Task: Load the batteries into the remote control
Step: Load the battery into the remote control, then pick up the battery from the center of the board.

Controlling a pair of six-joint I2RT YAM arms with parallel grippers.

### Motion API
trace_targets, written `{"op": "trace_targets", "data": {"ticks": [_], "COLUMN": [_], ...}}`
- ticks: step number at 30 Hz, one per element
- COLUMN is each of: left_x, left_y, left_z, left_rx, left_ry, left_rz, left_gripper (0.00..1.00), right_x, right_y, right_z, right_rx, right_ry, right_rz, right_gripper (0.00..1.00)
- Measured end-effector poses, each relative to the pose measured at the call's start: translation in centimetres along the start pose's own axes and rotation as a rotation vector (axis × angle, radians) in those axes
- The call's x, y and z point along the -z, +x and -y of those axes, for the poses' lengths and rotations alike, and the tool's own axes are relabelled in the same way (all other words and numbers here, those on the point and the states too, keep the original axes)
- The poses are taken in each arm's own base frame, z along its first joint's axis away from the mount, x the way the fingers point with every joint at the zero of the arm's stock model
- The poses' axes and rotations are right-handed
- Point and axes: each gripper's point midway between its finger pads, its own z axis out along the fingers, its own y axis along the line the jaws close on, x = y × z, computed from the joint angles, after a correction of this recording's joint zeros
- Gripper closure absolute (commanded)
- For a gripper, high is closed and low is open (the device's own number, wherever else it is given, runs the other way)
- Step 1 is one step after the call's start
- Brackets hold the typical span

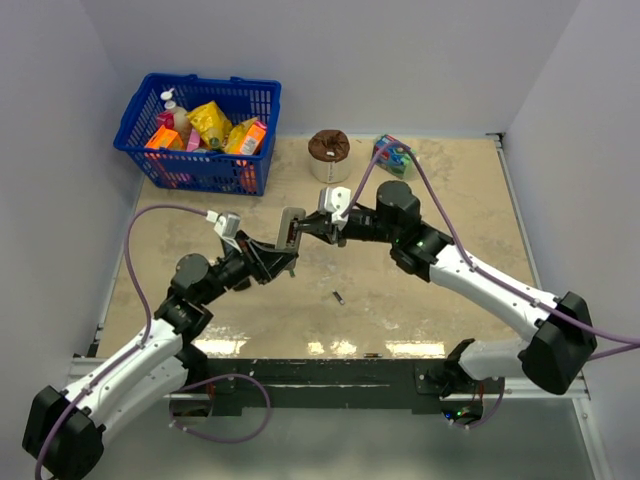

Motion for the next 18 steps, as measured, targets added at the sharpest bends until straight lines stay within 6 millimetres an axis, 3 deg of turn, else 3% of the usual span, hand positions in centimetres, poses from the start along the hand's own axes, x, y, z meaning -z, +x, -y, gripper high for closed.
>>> {"op": "trace_targets", "data": {"ticks": [7, 13, 18], "left_x": [-0.1, 0.7, 1.7], "left_y": [-0.9, 0.3, 0.8], "left_z": [-1.4, -5.4, -7.4], "left_rx": [-0.059, -0.049, -0.046], "left_ry": [-0.081, -0.279, -0.381], "left_rz": [0.029, 0.005, 0.019], "left_gripper": [1.0, 1.0, 1.0], "right_x": [1.4, 2.9, 4.7], "right_y": [-1.1, 1.2, 5.9], "right_z": [2.0, 3.0, 1.5], "right_rx": [-0.126, -0.321, -0.516], "right_ry": [0.135, 0.278, 0.358], "right_rz": [-0.035, -0.162, -0.361], "right_gripper": [0.38, 0.33, 0.41]}}
